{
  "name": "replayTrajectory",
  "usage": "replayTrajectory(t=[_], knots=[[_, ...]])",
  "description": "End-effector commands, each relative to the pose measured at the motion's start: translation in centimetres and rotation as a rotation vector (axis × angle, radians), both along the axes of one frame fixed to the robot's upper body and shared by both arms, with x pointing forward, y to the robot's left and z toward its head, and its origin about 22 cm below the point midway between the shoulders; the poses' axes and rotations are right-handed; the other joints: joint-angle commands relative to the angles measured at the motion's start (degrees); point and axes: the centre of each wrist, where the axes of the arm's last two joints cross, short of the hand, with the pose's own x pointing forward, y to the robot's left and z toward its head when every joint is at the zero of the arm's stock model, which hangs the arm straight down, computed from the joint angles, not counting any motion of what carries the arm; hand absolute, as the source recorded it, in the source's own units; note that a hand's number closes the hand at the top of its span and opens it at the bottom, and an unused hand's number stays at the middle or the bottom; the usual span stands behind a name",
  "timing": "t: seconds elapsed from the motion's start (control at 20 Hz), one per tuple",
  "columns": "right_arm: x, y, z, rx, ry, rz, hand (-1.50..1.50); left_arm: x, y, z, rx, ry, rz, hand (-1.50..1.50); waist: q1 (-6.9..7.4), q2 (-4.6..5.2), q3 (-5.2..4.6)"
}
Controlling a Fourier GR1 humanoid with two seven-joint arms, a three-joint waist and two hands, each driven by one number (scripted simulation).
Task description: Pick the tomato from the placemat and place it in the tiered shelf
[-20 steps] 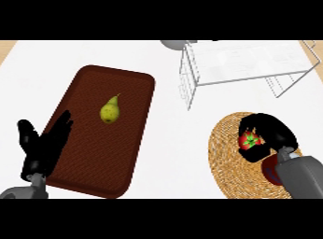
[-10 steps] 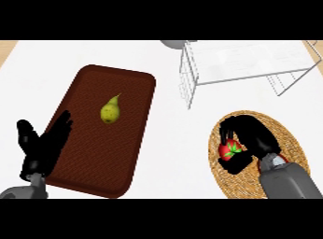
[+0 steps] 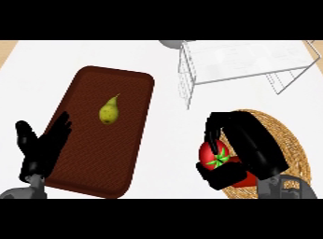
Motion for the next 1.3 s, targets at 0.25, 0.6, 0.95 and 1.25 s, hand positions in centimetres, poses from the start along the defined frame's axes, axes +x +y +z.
replayTrajectory(t=[0.25, 0.6, 0.95, 1.25], knots=[[-4.1, -2.2, 11.7, 0.098, -0.213, -0.170, 1.50, -0.3, 0.2, -1.1, -0.001, 0.037, -0.013, 0.00, 0.19, 0.33, -0.28], [0.5, -4.1, 19.1, 0.131, -0.249, -0.269, 1.50, 0.4, -1.0, 0.5, 0.004, 0.035, -0.012, 0.00, 0.92, 0.43, -0.24], [4.6, -7.4, 24.7, 0.215, -0.251, -0.350, 1.50, 1.1, -1.7, -0.5, -0.001, 0.028, -0.024, 0.00, 0.93, 0.62, -0.27], [8.8, -8.2, 24.9, 0.167, -0.259, -0.385, 1.50, -0.5, -1.3, 0.4, 0.014, 0.030, -0.040, 0.00, 1.67, 0.63, -0.22]])
